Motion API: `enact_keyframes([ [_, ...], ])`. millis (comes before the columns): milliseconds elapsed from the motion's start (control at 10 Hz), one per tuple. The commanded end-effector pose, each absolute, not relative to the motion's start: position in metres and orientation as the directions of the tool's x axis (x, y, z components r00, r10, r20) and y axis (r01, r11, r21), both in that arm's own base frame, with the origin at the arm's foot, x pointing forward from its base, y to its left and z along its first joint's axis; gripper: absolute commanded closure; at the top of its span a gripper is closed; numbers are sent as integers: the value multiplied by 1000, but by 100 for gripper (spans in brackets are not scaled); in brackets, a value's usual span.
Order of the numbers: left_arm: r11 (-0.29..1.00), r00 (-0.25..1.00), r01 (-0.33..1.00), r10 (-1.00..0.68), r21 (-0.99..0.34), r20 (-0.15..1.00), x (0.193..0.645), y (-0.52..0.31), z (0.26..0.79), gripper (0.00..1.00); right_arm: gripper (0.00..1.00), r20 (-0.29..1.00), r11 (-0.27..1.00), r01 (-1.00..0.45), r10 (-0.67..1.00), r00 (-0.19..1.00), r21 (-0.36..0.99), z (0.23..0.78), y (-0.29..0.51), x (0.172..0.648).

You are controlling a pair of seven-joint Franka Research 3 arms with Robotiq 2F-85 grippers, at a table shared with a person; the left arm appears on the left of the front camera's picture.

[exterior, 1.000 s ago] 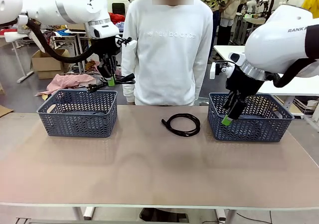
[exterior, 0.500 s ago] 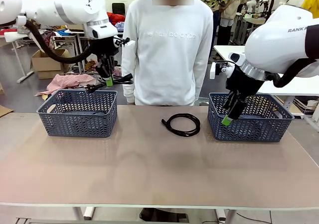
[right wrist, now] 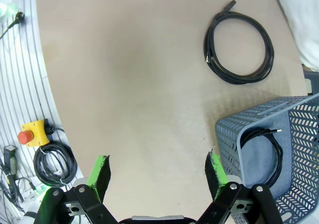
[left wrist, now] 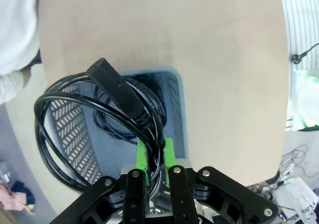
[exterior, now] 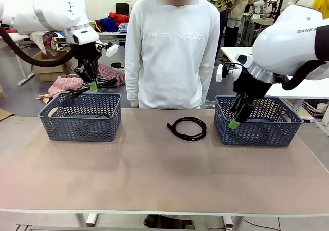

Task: Organize the cables according to human instructions.
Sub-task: Pick up a bundle of cables and place it in the basket indicated by the human.

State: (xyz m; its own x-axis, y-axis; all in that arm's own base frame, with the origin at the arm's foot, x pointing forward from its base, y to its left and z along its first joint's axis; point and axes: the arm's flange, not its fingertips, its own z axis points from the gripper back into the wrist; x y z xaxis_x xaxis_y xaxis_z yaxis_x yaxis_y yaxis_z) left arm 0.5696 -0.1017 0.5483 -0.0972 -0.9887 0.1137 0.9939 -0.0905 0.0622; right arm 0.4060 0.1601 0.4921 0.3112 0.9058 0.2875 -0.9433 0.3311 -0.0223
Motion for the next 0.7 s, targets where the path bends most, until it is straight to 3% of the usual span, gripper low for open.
enact_keyframes([
  [0,-104,-115,987,-990,124,85,558,-85,536,85,0,285,331,-943,907,311,-24,495,162,407],
  [600,-21,-34,992,-995,127,98,573,-36,500,85,0,285,331,-943,907,311,-24,495,162,407],
])
